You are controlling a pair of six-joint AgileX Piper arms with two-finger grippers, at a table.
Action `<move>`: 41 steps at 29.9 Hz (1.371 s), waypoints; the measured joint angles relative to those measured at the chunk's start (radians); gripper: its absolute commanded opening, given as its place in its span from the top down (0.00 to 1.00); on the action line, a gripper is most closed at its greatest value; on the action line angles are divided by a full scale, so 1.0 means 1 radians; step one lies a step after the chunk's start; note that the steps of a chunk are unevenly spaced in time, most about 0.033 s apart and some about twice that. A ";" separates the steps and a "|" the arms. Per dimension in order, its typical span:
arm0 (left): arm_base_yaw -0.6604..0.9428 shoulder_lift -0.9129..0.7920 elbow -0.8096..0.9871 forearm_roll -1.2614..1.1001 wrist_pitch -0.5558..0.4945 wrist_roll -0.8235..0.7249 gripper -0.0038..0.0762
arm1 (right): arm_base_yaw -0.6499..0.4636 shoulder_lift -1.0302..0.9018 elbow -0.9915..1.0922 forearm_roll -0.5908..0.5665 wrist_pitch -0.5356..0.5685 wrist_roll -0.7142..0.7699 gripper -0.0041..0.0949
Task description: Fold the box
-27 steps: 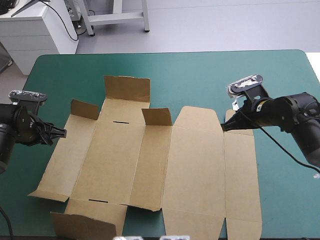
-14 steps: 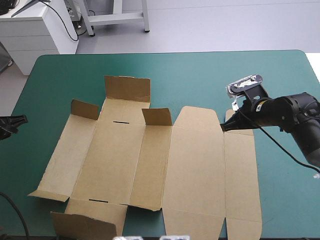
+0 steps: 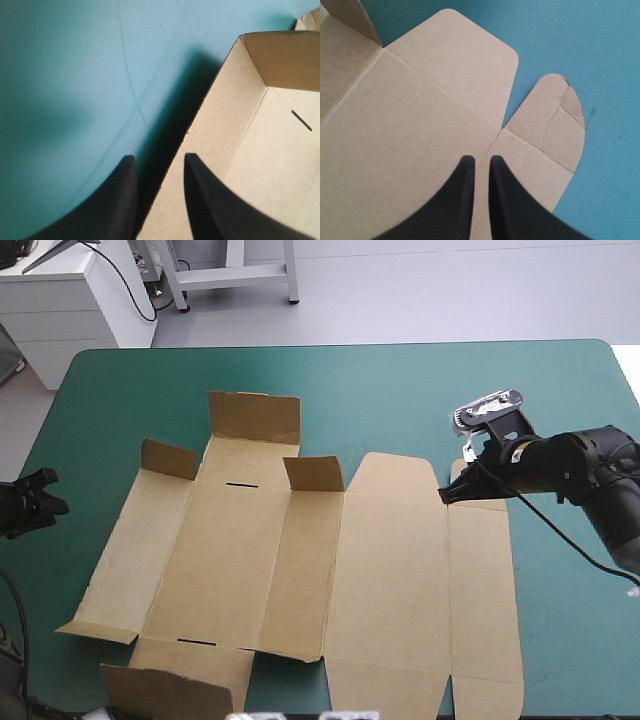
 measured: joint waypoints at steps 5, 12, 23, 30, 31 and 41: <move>-0.026 0.050 0.000 -0.009 -0.001 0.054 0.31 | 0.000 0.000 0.000 0.002 0.003 -0.002 0.87; -0.105 0.050 0.000 0.097 0.001 0.057 0.27 | 0.000 0.000 0.000 0.005 0.007 -0.004 0.87; -0.133 0.050 0.146 0.063 0.000 0.242 0.32 | 0.000 0.000 0.000 0.017 0.011 -0.009 0.87; -0.133 0.050 0.240 -0.006 -0.007 0.377 0.57 | 0.000 0.000 0.000 0.024 0.025 -0.016 0.87; -0.133 0.050 0.248 -0.006 -0.012 0.385 0.59 | 0.000 0.000 0.000 0.025 0.027 -0.016 0.87; -0.133 0.050 0.313 -0.056 -0.021 0.404 0.60 | 0.000 0.000 0.000 0.069 0.033 -0.040 0.87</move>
